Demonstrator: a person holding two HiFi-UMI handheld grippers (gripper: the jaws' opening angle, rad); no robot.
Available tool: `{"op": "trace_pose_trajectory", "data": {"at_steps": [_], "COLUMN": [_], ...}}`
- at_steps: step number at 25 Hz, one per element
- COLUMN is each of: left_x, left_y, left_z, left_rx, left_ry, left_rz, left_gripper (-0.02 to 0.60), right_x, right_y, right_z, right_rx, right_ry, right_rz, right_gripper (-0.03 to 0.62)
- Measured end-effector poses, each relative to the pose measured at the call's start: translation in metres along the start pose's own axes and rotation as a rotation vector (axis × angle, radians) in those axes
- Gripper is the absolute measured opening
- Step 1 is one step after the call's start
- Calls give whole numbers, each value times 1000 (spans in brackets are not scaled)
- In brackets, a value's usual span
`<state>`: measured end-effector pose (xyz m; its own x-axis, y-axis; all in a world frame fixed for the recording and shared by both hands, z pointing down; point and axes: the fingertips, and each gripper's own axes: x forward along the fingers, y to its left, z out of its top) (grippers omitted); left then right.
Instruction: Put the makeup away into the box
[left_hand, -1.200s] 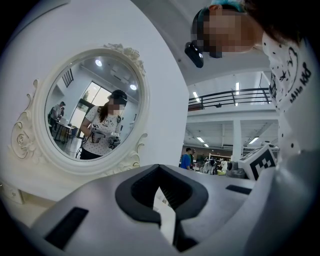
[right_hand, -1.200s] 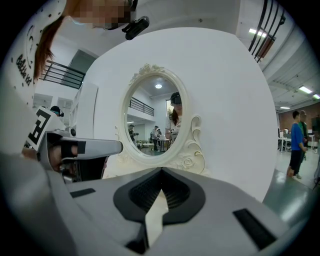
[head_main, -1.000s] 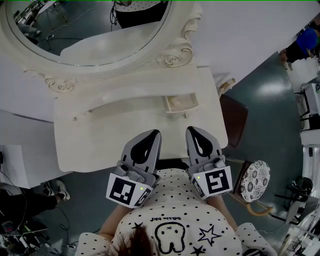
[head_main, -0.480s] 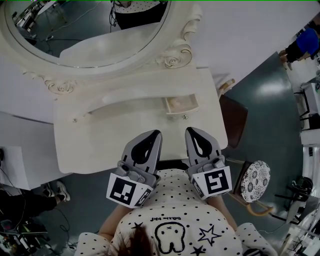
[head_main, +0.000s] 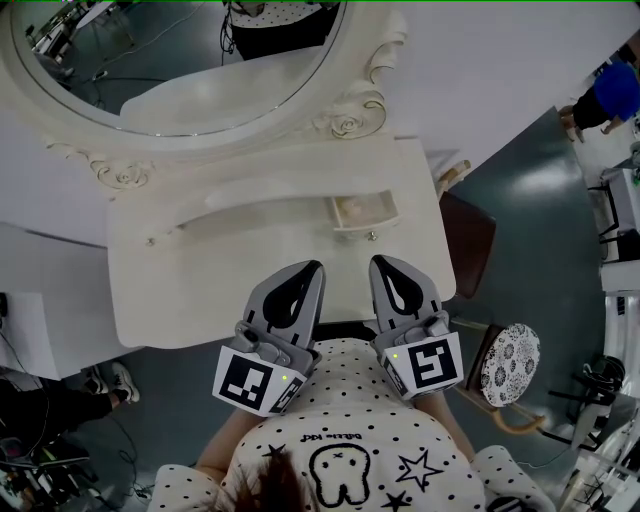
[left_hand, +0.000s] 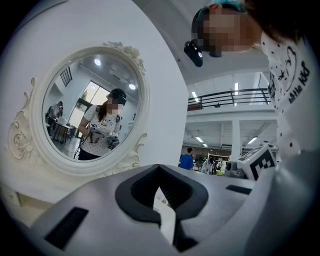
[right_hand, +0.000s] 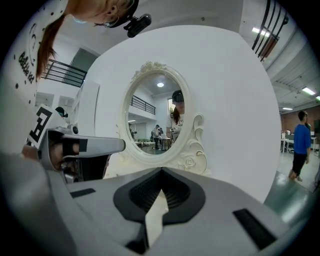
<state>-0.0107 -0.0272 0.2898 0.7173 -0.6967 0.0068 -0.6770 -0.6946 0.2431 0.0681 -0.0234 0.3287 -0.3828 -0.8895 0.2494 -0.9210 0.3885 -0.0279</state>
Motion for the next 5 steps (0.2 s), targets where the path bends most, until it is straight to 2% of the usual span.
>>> {"op": "trace_pose_trajectory", "data": {"at_steps": [5], "left_x": [-1], "left_y": [1], "left_z": [0], "left_rx": [0], "left_ry": [1], "left_rz": [2], "left_gripper": [-5], "right_x": [1], "right_y": [0], "right_z": [0], "right_rx": [5], "right_ry": [-1], "right_rz": [-3], "right_gripper": [6]}}
